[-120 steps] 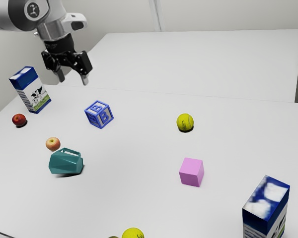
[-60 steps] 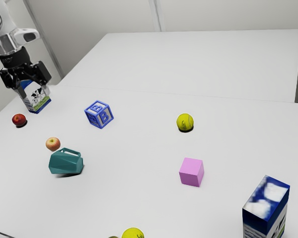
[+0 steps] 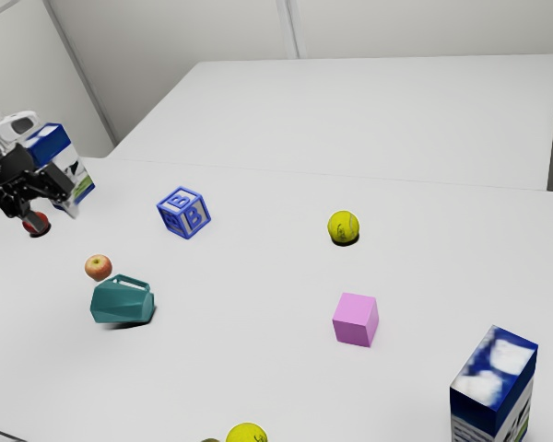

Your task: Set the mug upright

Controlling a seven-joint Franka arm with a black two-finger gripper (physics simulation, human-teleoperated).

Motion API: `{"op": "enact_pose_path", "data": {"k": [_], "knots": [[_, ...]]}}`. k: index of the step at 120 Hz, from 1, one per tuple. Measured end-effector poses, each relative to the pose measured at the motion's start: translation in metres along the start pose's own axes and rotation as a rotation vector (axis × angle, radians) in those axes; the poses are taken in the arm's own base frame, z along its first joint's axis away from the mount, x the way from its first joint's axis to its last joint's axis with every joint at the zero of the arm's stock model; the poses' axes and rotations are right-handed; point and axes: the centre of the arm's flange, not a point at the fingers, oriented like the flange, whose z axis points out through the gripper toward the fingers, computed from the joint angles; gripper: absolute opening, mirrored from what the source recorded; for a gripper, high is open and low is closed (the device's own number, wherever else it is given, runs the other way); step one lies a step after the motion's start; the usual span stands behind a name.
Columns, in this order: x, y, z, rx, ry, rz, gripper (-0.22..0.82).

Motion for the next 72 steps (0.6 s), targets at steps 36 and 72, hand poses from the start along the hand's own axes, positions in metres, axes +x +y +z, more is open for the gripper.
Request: {"op": "enact_pose_path", "data": {"k": [36, 72], "knots": [[-0.005, -0.038, 0.032, -0.06, 0.043, 0.049, 0.59], [-0.014, -0.076, 0.084, -0.142, 0.052, 0.054, 0.59]]}}
